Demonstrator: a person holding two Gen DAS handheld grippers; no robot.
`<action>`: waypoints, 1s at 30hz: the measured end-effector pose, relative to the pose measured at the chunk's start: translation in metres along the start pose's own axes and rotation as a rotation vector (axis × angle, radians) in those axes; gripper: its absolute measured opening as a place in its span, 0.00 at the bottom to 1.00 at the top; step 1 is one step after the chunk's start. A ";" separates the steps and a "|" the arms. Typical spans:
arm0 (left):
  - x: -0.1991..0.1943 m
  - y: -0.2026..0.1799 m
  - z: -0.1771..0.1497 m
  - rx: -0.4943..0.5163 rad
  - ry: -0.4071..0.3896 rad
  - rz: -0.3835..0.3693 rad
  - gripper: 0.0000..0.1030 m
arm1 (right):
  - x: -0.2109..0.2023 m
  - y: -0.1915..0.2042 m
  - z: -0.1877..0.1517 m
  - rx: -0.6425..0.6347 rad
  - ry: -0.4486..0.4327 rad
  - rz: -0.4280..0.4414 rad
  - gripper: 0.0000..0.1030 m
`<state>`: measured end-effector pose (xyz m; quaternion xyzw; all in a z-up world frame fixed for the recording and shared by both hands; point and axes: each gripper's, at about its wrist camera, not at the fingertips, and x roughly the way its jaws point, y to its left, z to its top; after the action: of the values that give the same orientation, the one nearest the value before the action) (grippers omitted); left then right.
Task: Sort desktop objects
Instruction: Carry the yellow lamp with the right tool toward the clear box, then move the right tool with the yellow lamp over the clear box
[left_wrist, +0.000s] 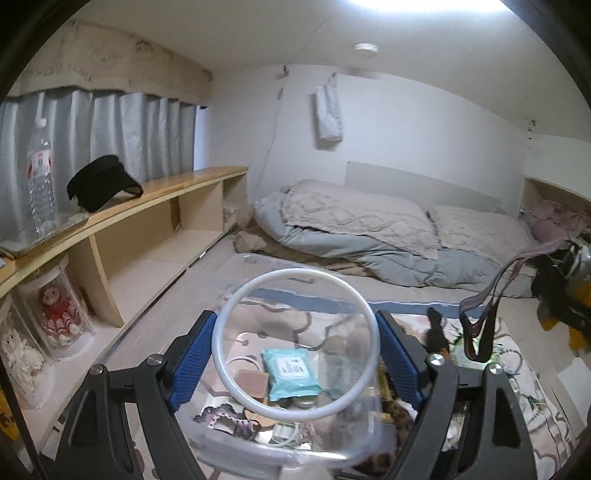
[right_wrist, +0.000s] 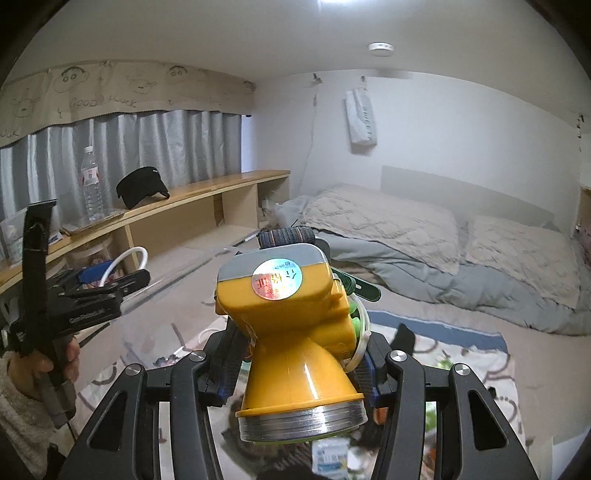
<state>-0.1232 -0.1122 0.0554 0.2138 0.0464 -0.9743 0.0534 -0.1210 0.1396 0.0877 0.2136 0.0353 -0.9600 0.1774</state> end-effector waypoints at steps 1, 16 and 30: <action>0.005 0.003 0.001 -0.004 0.005 0.007 0.82 | 0.004 0.001 0.001 -0.001 0.000 0.009 0.52; 0.129 0.014 -0.028 -0.059 0.345 0.013 0.82 | 0.058 0.018 0.018 -0.018 -0.007 0.056 0.52; 0.136 -0.002 -0.050 -0.037 0.445 -0.025 0.98 | 0.085 0.013 0.021 0.015 0.006 0.039 0.52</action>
<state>-0.2257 -0.1158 -0.0473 0.4218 0.0779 -0.9027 0.0335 -0.1965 0.0965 0.0715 0.2184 0.0244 -0.9560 0.1945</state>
